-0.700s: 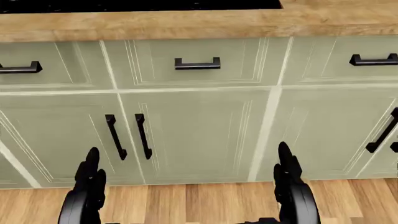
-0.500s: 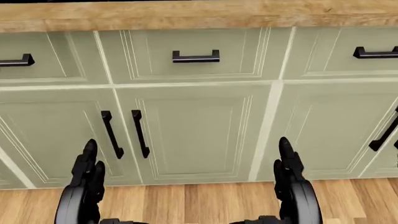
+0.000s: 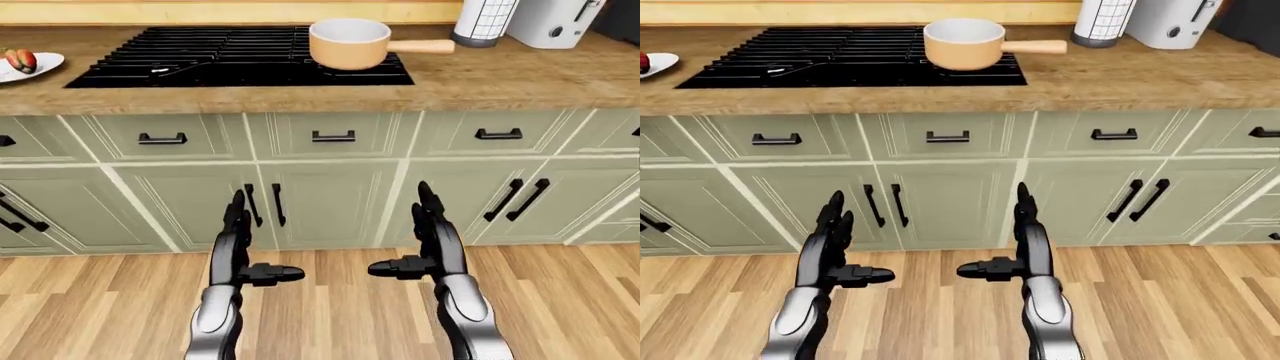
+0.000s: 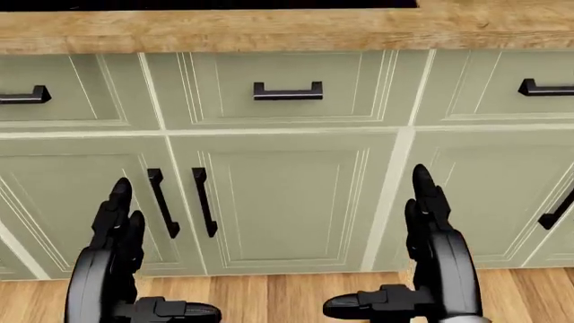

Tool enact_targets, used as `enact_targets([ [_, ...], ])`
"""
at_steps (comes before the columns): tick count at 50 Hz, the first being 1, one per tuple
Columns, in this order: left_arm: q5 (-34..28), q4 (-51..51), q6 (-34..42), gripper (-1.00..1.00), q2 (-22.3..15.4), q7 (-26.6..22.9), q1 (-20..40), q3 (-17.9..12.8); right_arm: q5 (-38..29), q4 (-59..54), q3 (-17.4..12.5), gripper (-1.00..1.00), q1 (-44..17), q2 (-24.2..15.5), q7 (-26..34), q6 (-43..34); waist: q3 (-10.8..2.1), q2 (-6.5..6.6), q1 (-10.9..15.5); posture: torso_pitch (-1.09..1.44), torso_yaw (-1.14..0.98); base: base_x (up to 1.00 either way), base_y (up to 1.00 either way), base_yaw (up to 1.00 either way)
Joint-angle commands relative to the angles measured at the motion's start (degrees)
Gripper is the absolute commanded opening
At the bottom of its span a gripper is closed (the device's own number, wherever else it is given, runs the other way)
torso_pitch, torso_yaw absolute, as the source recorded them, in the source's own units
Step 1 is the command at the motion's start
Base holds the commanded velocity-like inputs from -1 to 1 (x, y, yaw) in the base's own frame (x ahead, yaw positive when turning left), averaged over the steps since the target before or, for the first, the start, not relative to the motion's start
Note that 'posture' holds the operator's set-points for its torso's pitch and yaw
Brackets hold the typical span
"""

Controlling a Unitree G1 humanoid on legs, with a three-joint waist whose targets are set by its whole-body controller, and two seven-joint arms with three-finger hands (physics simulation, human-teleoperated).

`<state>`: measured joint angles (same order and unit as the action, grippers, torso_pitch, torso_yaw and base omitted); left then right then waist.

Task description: Pick the bell pepper from the plate and place it in the pan.

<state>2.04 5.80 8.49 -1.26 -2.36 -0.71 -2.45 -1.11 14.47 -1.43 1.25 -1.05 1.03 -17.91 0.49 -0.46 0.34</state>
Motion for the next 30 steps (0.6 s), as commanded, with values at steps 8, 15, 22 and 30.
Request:
enact_targets([
  [8,1.91,12.35,13.47,1.0,-1.47,0.26,6.02,-2.84,-2.92,12.05,-0.82,1.0,-8.9,-1.96,-0.28,-16.75,-0.93,0.12,-0.05,0.0,0.0,0.0,0.0,0.0],
  [15,4.93,20.63,27.54,1.0,-4.68,0.75,12.85,-6.02,-6.16,19.36,-0.52,1.0,-15.17,-2.57,2.8,-29.57,-0.87,0.32,-0.03,0.0,0.0,0.0,0.0,0.0],
  [22,6.53,23.55,39.02,1.0,-9.25,1.69,22.98,-9.04,-3.54,24.79,-3.55,1.0,-24.95,-5.15,2.52,-45.48,-0.5,0.56,0.11,0.0,0.0,0.0,0.0,0.0],
  [30,8.5,23.14,44.24,1.0,-12.36,3.05,29.01,-10.59,-2.4,24.35,-6.85,1.0,-36.96,-9.53,2.68,-56.07,-0.16,0.73,0.05,0.0,0.0,0.0,0.0,0.0],
])
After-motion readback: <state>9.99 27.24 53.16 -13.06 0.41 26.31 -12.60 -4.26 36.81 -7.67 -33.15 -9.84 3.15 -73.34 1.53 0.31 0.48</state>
